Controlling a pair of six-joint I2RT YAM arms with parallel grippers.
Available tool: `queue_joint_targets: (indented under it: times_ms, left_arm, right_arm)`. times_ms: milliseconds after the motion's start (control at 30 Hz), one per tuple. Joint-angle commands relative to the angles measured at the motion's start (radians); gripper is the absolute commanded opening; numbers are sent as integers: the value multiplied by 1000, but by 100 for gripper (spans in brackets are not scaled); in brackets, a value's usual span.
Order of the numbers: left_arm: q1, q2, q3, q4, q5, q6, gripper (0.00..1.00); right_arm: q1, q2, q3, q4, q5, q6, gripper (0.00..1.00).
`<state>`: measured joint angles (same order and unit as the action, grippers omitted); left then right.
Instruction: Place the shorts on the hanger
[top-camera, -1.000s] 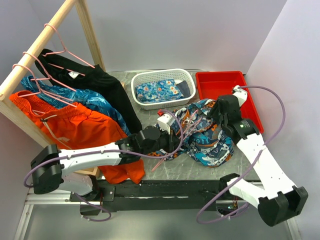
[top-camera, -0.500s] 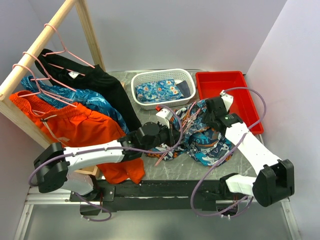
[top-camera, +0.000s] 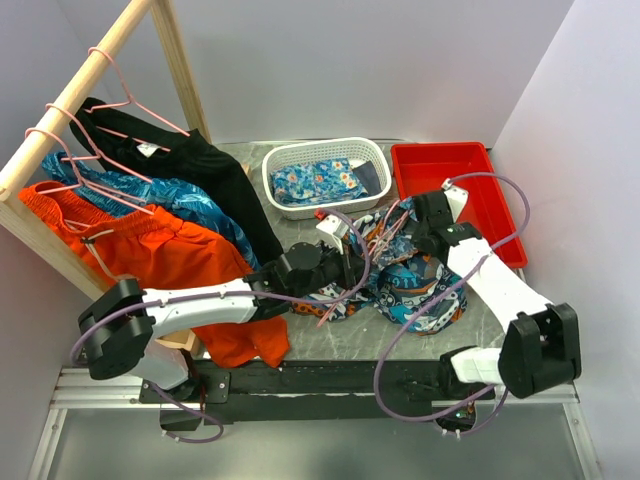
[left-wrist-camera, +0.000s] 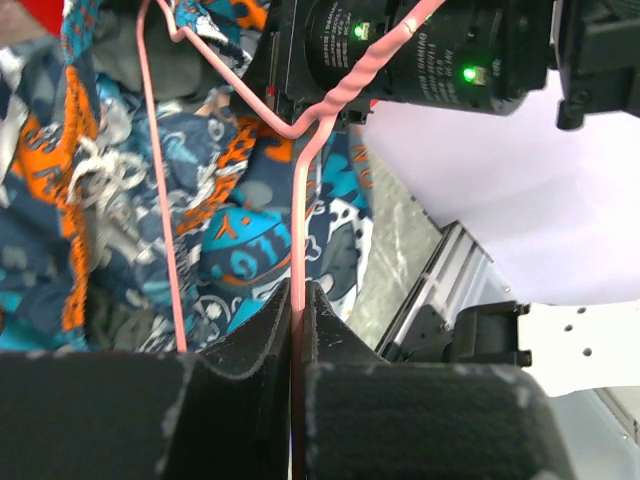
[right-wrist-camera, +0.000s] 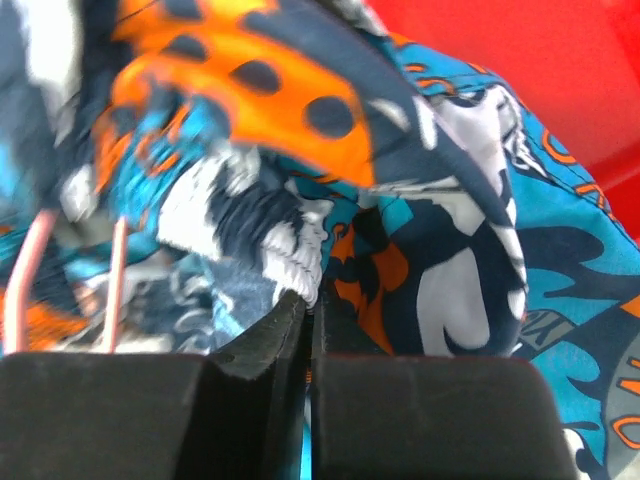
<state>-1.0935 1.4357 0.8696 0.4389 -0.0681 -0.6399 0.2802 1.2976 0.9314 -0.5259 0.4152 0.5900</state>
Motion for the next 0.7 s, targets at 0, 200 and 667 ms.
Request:
queue_joint_targets:
  times_ms: [0,200,667]
  left_arm:
    - [3,6,-14,199,34,6,1]
    - [3,25,-9,288,42,-1,1]
    - [14,152,68,498,60,34,1]
  right_arm:
    - [39,-118,104,37,-29,-77,1]
    - [50,-190,193,58,-158,-176,0]
    - [93,-335,77,-88,-231,-131,4]
